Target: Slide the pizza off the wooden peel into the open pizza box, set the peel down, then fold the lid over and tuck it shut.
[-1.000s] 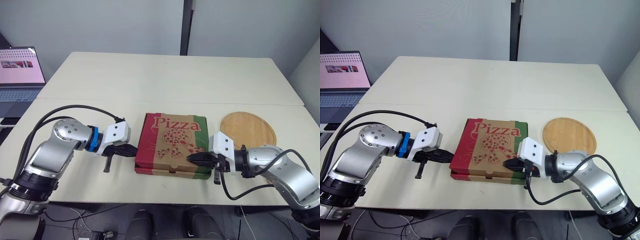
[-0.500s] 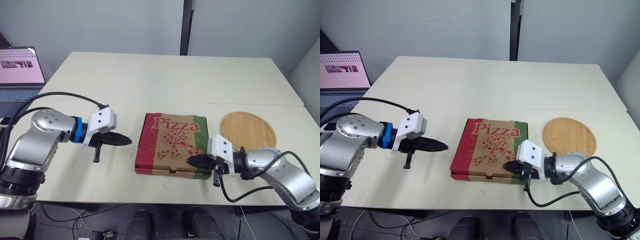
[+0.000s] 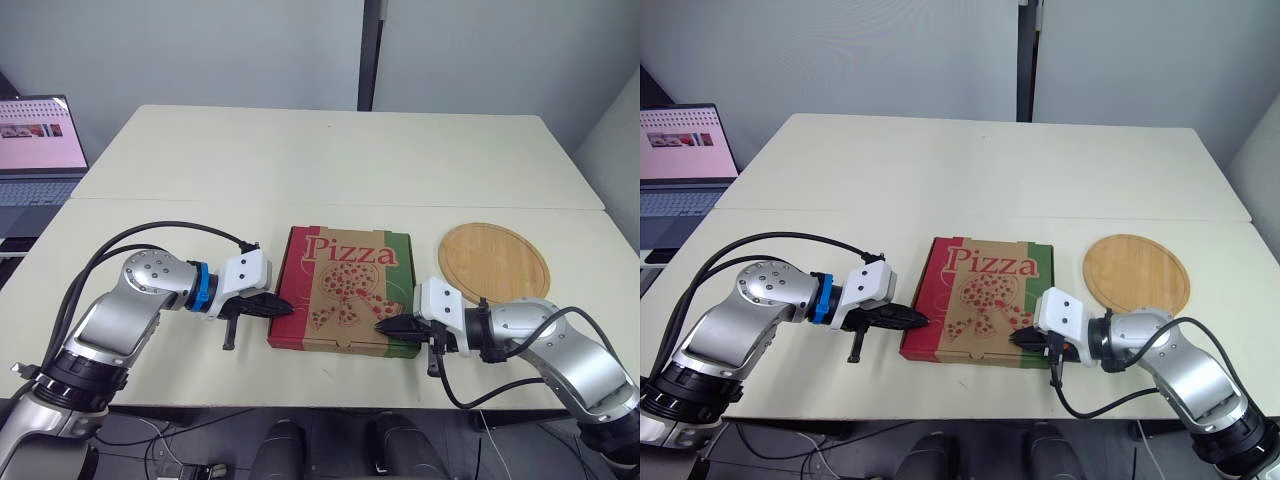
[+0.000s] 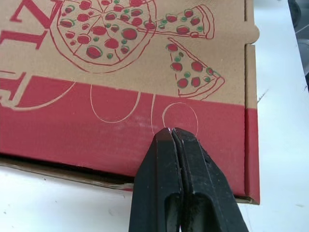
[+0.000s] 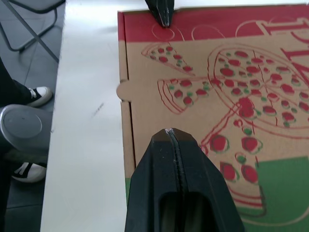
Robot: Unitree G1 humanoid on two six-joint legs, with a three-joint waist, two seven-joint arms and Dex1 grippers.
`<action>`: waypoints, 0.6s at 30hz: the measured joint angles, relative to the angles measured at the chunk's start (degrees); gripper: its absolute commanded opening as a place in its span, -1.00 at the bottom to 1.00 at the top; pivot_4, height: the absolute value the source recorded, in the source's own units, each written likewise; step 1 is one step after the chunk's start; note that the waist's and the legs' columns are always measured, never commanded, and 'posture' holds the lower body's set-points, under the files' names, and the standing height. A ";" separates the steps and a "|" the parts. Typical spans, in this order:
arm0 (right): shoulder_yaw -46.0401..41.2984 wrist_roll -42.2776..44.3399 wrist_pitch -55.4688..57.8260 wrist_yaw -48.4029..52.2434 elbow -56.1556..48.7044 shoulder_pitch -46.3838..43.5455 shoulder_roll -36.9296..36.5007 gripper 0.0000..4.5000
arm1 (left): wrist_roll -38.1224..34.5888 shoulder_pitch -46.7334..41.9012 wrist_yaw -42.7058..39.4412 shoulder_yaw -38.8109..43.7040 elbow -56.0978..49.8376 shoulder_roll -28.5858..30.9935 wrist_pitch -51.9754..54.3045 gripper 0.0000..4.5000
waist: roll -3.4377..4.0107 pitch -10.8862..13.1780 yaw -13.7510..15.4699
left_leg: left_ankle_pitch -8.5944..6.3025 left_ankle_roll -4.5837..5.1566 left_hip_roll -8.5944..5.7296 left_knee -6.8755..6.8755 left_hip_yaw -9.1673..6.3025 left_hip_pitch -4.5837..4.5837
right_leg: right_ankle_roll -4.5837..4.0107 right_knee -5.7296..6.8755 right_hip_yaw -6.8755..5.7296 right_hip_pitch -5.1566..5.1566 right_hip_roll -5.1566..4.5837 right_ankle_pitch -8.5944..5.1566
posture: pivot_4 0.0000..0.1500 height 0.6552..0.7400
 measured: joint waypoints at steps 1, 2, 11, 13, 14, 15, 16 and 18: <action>0.07 -0.25 -0.07 0.01 0.09 0.11 0.00 -0.99 | 0.02 0.07 0.04 0.00 0.08 -0.01 -0.16 -1.00 | 0.00 0.00 0.00 | 0.00 0.00 0.00 0.00 0.00 0.01 | 0.00 0.00 0.00 0.01 0.00 0.00 | 1.00 0.80; 0.22 -0.60 -0.45 0.06 0.49 0.37 -0.02 -0.99 | 0.08 0.49 0.18 0.02 0.44 -0.18 -0.61 -1.00 | 0.01 -0.01 0.00 | 0.00 0.00 0.00 0.00 0.00 0.06 | 0.00 0.00 0.01 0.04 0.00 0.00 | 1.00 0.80; -1.54 -3.09 -5.00 -0.22 1.29 0.88 -0.62 -0.99 | -0.82 3.87 2.15 2.05 -0.88 -0.35 -1.74 -1.00 | 0.03 -0.03 -0.09 | 0.00 0.00 0.02 -0.04 0.04 0.15 | -0.01 0.01 0.04 0.08 0.00 -0.01 | 1.00 0.80; -3.42 -3.02 -5.42 -0.61 1.33 0.99 -0.60 -0.99 | -2.23 5.03 3.32 3.22 -1.93 -0.43 0.42 -1.00 | 0.03 -0.03 -0.10 | 0.00 0.00 0.03 -0.04 0.04 0.14 | -0.01 0.01 0.04 0.08 0.00 -0.01 | 1.00 0.80; -4.44 -2.95 -5.68 -1.06 1.32 1.08 -0.57 -0.99 | -3.20 5.64 4.21 4.24 -2.66 -0.47 2.08 -1.00 | 0.03 -0.03 -0.10 | 0.00 0.00 0.03 -0.03 0.02 0.13 | -0.01 0.01 0.02 0.08 0.00 -0.01 | 1.00 0.80; -5.60 -2.93 -5.82 -1.52 1.32 1.39 -0.57 -0.99 | -4.10 6.08 5.00 5.26 -3.14 -0.47 3.80 -1.00 | 0.03 -0.03 -0.07 | 0.00 0.00 0.03 -0.03 0.02 0.12 | -0.01 0.01 0.02 0.08 0.00 -0.01 | 1.00 0.80; -6.32 -2.93 -5.89 -1.77 1.34 1.54 -0.57 -0.99 | -4.90 6.42 5.85 6.37 -3.20 -0.48 5.28 -1.00 | 0.03 -0.03 -0.06 | 0.00 0.00 0.03 -0.03 0.02 0.13 | -0.01 0.01 0.02 0.08 0.00 -0.01 | 1.00 0.80; -7.85 -2.92 -6.23 -2.80 1.52 2.02 -0.20 -0.99 | -7.51 6.55 8.09 9.47 -3.27 -0.77 9.37 -1.00 | 0.01 -0.01 -0.04 | 0.00 0.00 0.04 -0.02 -0.01 0.08 | -0.01 0.01 -0.01 0.06 0.00 -0.01 | 1.00 0.80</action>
